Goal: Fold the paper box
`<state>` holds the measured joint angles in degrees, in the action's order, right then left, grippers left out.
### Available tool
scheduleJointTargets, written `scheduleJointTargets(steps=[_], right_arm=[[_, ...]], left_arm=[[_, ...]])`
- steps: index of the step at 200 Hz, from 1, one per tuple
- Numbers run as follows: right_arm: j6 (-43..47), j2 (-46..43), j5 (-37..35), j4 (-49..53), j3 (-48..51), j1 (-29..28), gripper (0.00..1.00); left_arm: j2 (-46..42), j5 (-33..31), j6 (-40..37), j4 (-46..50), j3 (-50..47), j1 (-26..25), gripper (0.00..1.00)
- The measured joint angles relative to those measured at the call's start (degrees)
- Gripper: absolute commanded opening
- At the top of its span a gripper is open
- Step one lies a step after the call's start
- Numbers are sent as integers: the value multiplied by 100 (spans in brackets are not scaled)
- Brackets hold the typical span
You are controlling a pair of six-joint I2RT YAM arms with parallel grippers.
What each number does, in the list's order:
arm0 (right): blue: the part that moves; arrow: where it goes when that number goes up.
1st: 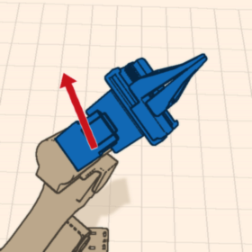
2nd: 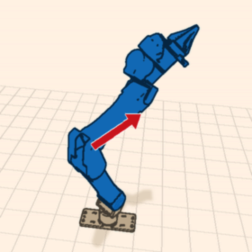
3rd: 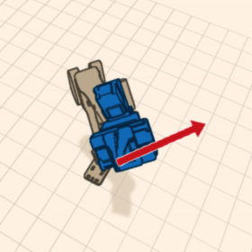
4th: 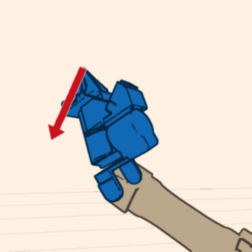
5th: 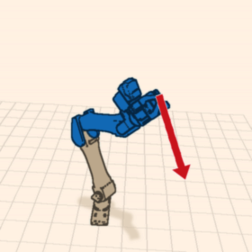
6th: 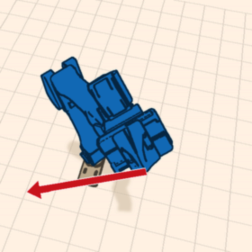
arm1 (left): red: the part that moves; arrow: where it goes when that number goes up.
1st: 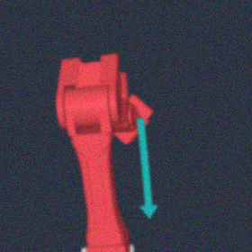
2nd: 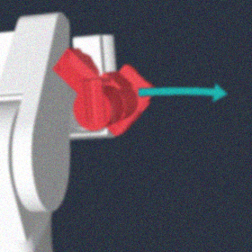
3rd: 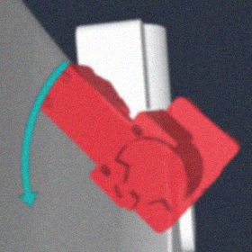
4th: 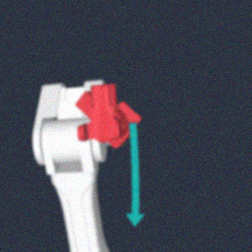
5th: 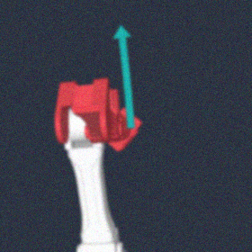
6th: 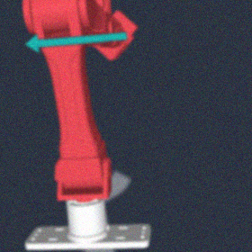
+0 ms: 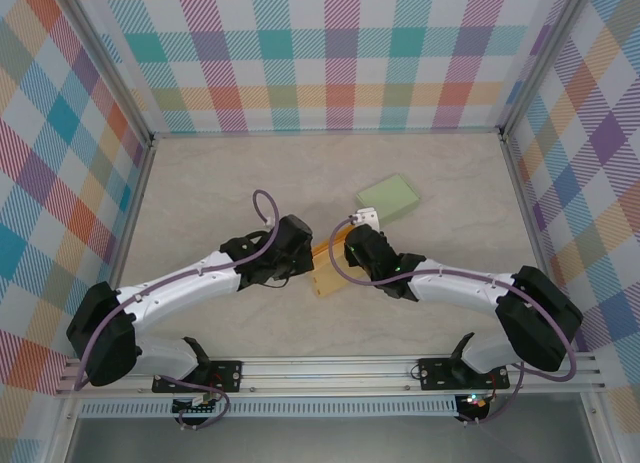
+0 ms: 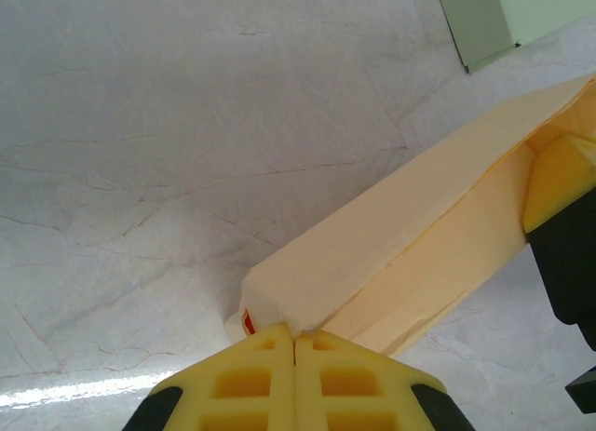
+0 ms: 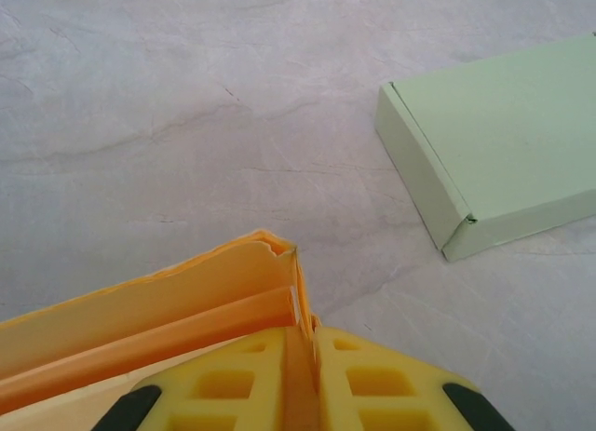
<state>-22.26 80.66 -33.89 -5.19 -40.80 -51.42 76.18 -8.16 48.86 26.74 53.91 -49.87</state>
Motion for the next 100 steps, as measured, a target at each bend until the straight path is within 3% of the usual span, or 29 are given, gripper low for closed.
scheduleJointTargets(steps=[100], right_arm=[[-243, -350, -227, -684, 629, -2, 12]], left_arm=[[87, -911, -52, -175, -35, -802, 0]])
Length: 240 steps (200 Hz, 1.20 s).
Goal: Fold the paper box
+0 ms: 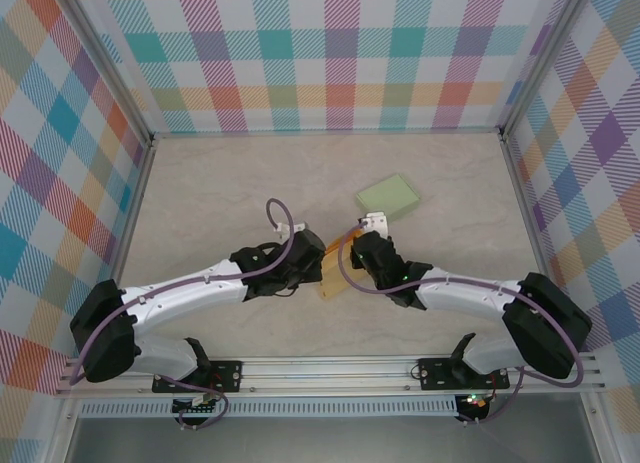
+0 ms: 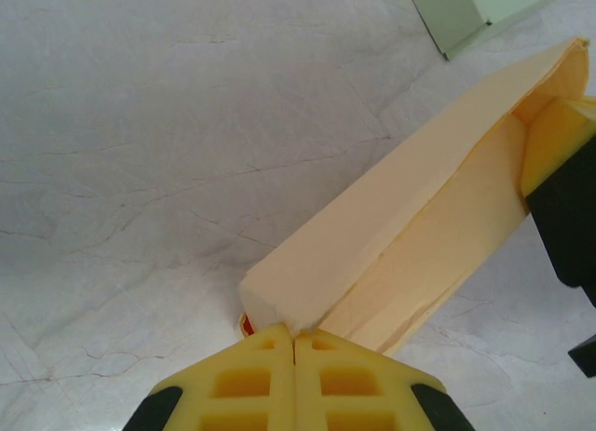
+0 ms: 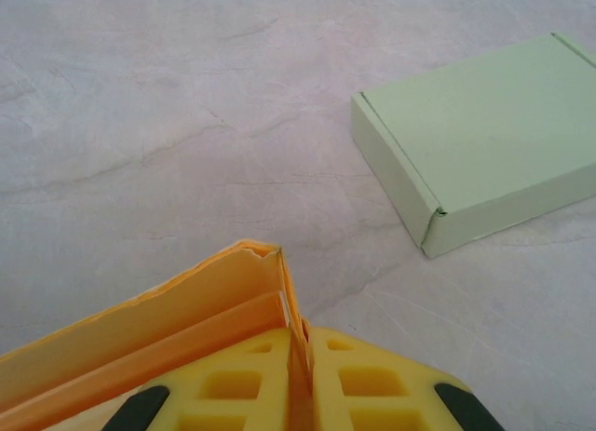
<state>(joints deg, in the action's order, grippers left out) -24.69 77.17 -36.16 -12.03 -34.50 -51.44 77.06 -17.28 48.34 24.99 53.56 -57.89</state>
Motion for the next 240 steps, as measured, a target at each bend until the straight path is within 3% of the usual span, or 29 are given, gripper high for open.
scheduleJointTargets(steps=[53, 92, 129, 197, 240], right_arm=[[-299, -170, -319, -566, 442, 2, 12], [-494, -205, -376, -778, 575, 2, 12], [-595, -352, -380, -922, 763, 2, 12], [-616, -463, -284, -1099, 944, -59, 12], [-623, -452, -9, -1156, 962, -160, 12]], left_arm=[[267, -1034, -192, -481, -109, -841, 0], [337, -1338, -275, -597, -138, -1075, 0], [339, -1355, -306, -756, -184, -1163, 27], [37, -1294, -428, -737, -157, -1202, 49], [-229, -1731, -997, -190, 223, -1217, 62]])
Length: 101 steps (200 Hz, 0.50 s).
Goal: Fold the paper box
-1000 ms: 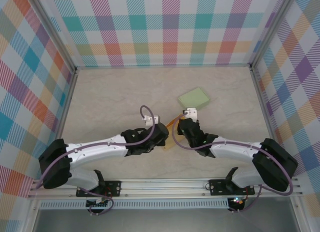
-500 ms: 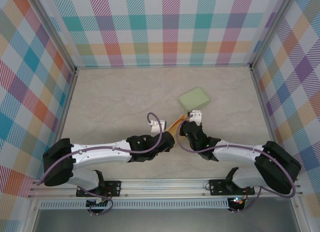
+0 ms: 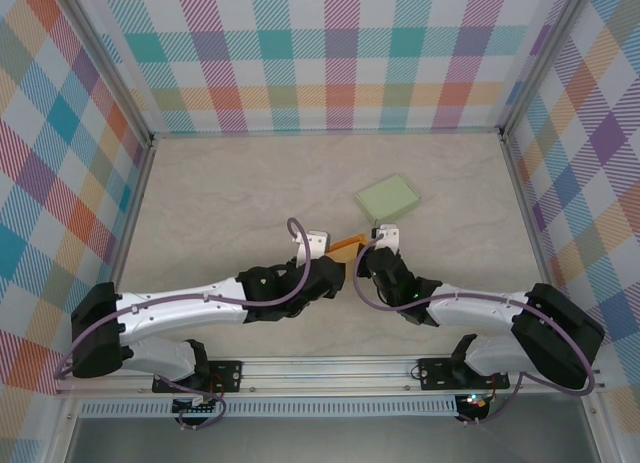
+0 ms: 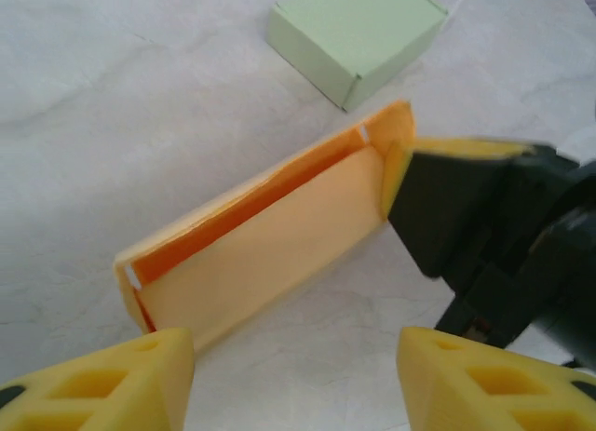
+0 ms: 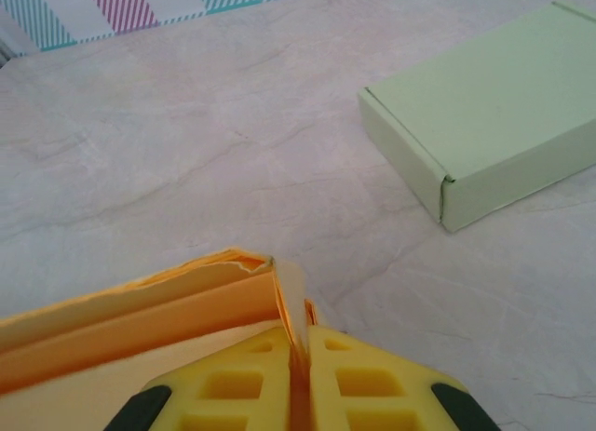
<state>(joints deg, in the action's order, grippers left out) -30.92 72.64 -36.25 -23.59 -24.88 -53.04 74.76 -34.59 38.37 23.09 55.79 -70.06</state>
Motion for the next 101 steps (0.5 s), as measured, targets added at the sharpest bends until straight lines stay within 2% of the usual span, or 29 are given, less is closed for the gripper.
scheduleJointTargets(steps=[30, 49, 70, 101], right_arm=[[4, 4, 59, -39, 11, 2, 13], [7, 2, 85, -39, 11, 2, 13], [7, 2, 92, -37, 11, 2, 13], [9, 0, 92, -35, 11, 2, 13]], left_arm=[[-170, -470, -914, 229, 39, 31, 64], [-472, -505, -1506, 197, -133, 149, 71], [-1040, -37, -2573, 37, -387, 385, 75], [-1742, 907, -4531, -212, -684, 706, 86]])
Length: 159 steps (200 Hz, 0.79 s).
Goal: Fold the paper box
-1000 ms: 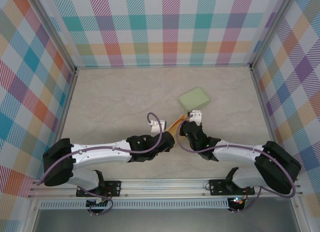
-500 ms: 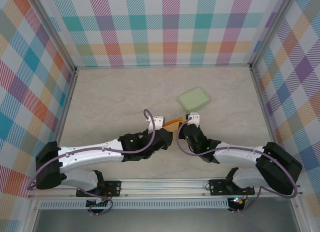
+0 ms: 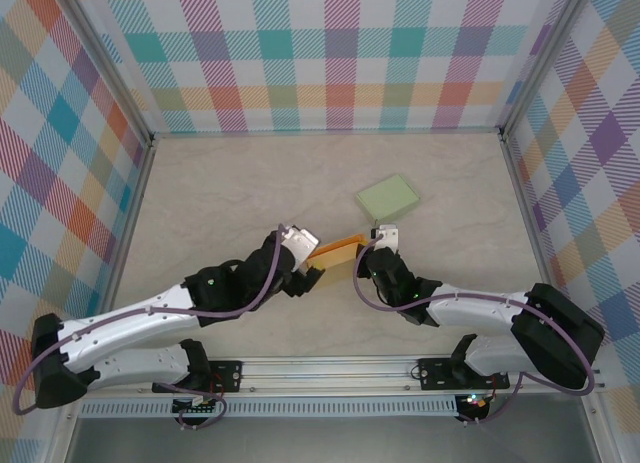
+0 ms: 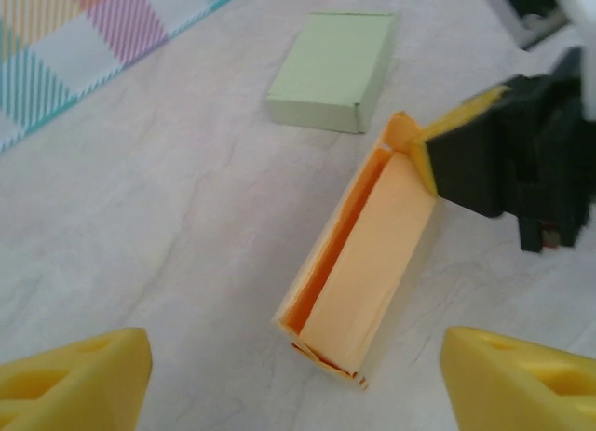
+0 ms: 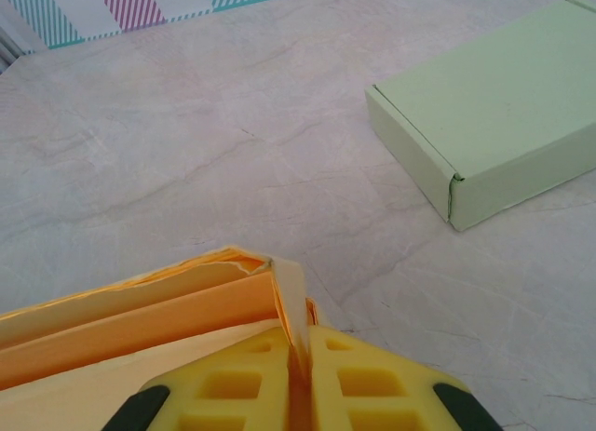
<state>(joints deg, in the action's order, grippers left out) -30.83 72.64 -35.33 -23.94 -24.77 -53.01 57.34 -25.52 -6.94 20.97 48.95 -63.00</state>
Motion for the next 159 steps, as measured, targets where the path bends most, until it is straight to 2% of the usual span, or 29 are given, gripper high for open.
scheduleJointTargets(steps=[15, 31, 45, 105, 159], right_arm=[[0, 0, 0, 7, 0, 0, 13], [0, -13, 2, 28, 0, 0, 13], [0, -26, 4, 48, 0, 0, 13], [0, -35, 20, 74, -2, 0, 13], [0, -48, 46, 92, -2, 0, 13]], left_arm=[[-282, 479, -774, -85, -205, 136, 87], [-466, 916, -1423, -72, -319, 313, 94], [-435, 1058, -1845, -81, -317, 398, 99], [872, 1025, -2841, -455, -328, 455, 100], [1617, 920, -3263, -1080, -293, 723, 100]])
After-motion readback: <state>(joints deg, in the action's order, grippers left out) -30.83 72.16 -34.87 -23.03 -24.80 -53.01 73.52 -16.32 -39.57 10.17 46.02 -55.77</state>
